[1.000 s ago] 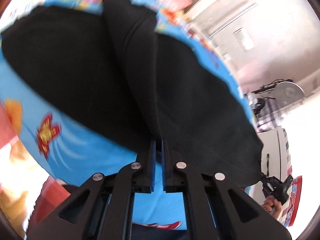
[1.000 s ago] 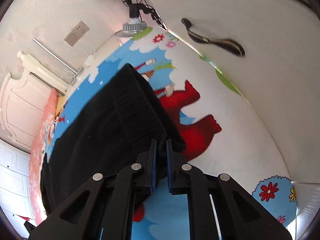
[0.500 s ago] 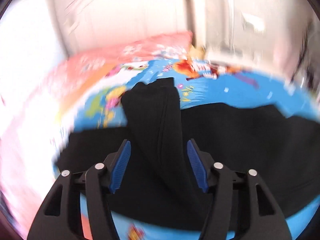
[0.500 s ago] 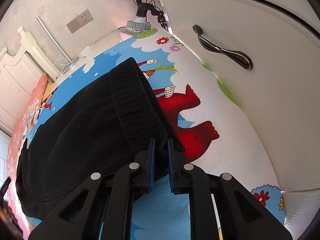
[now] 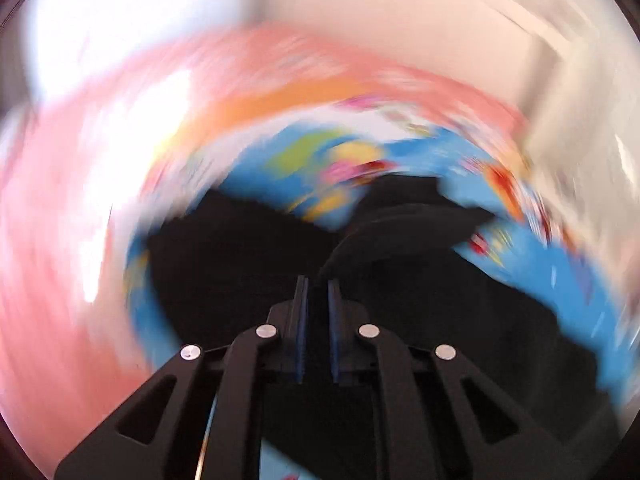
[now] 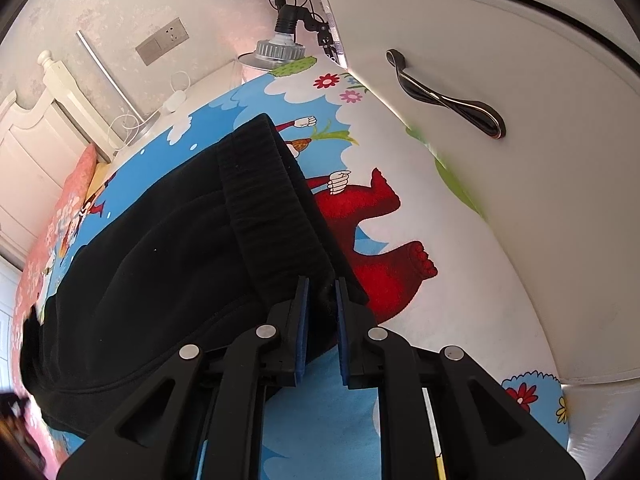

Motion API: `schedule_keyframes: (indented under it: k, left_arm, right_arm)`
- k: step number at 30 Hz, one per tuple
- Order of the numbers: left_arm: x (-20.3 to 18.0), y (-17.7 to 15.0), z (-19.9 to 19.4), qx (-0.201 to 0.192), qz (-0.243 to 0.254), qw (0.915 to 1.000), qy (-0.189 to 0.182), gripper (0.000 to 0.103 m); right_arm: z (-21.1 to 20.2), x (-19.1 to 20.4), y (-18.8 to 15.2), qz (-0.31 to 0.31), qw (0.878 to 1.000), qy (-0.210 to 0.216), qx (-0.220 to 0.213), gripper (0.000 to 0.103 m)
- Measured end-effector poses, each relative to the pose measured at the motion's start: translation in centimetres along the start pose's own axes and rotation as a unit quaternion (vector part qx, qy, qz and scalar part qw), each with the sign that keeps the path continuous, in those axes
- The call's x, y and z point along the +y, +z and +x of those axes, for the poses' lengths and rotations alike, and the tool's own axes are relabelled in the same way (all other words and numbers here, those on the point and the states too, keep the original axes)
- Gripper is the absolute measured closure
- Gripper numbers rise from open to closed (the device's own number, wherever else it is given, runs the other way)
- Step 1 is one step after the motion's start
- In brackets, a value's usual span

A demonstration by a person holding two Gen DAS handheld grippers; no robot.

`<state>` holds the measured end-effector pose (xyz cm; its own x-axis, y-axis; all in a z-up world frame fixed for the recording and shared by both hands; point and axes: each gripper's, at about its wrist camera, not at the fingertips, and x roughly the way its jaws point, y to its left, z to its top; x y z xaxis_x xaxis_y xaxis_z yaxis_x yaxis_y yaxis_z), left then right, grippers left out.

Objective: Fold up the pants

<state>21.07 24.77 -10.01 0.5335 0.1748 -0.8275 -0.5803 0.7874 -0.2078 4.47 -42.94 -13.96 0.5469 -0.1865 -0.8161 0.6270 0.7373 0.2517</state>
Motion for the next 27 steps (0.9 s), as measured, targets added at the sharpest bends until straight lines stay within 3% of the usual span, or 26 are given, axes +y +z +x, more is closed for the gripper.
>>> schedule_keyframes:
  k: [2,4,5,7,8,9,11,12,14,16,18,19,20,21,22,23,24,25,26,27]
  left_arm:
    - [6.5,-1.1,1.1,0.042,-0.086,0.9954,-0.004,0.097]
    - [10.7,-2.0,1.3,0.070,-0.122,0.9900,-0.014,0.095]
    - [12.3,-2.1,0.8,0.066,-0.121,0.9904,-0.013,0.089]
    - [13.0,-1.6,-0.3,0.033,-0.092,0.9951,-0.014,0.072]
    - [12.3,-1.1,-1.1,0.013,-0.061,0.9979,-0.018,0.054]
    - [11.3,-0.8,-1.6,-0.002,-0.033,0.9991,-0.025,0.047]
    - [6.6,-0.6,-2.9,-0.038,0.075,0.9956,-0.040,0.040]
    - [3.8,-1.0,-3.1,-0.059,0.143,0.9871,-0.039,0.039]
    - [-1.7,-3.0,-2.4,-0.116,0.288,0.9506,0.004,0.039]
    - [-6.4,-5.4,-0.2,-0.151,0.421,0.8916,0.072,0.039]
    - [-8.6,-6.0,2.1,-0.162,0.476,0.8569,0.114,0.039]
    - [-9.2,-6.2,3.2,-0.154,0.496,0.8446,0.128,0.039]
    - [-10.1,-6.4,4.6,-0.146,0.527,0.8249,0.144,0.044]
    - [-10.7,-6.4,5.2,-0.150,0.545,0.8109,0.151,0.057]
    - [-11.0,-5.8,5.3,-0.141,0.545,0.8137,0.147,0.071]
    - [-11.0,-4.6,5.0,-0.132,0.523,0.8312,0.133,0.085]
    - [-10.6,-3.5,4.4,-0.128,0.500,0.8484,0.117,0.090]
    - [-9.8,-1.4,2.9,-0.125,0.455,0.8770,0.088,0.091]
    - [-8.9,0.0,1.8,-0.129,0.422,0.8948,0.069,0.096]
    - [-7.1,2.1,-0.2,-0.131,0.364,0.9212,0.037,0.103]
  right_arm:
    - [0.0,0.1,0.1,-0.004,1.000,-0.001,0.002,0.090]
    - [0.1,0.1,0.2,-0.006,1.000,0.001,0.005,0.090]
    - [0.1,0.0,0.2,-0.005,1.000,0.002,0.007,0.090]
    - [0.1,0.0,0.2,-0.003,1.000,0.002,0.007,0.090]
    - [0.1,0.1,0.2,-0.003,1.000,0.001,0.006,0.090]
    - [0.0,0.2,0.2,-0.004,1.000,-0.002,0.005,0.090]
    - [0.0,0.3,0.1,-0.005,1.000,-0.006,0.004,0.090]
    - [0.0,0.4,0.1,-0.006,1.000,-0.007,0.004,0.090]
    - [0.0,0.3,0.2,-0.006,1.000,-0.006,0.006,0.090]
    - [0.1,0.1,0.3,-0.003,1.000,-0.001,0.009,0.090]
    - [0.1,0.1,0.4,-0.003,1.000,0.001,0.013,0.090]
    - [0.1,0.2,0.4,-0.004,1.000,0.000,0.013,0.090]
    - [0.1,0.2,0.4,-0.006,1.000,-0.002,0.012,0.090]
    - [0.1,0.3,0.4,-0.009,1.000,-0.004,0.011,0.090]
    - [0.1,0.4,0.4,-0.011,1.000,-0.005,0.010,0.090]
    - [0.2,0.4,0.4,-0.012,1.000,-0.005,0.010,0.090]
    - [0.2,0.4,0.4,-0.013,1.000,-0.004,0.010,0.090]
    - [0.1,0.3,0.4,-0.013,1.000,-0.004,0.011,0.090]
    - [0.1,0.3,0.5,-0.013,1.000,-0.003,0.011,0.090]
    - [0.2,0.3,0.5,-0.013,1.000,-0.003,0.011,0.090]
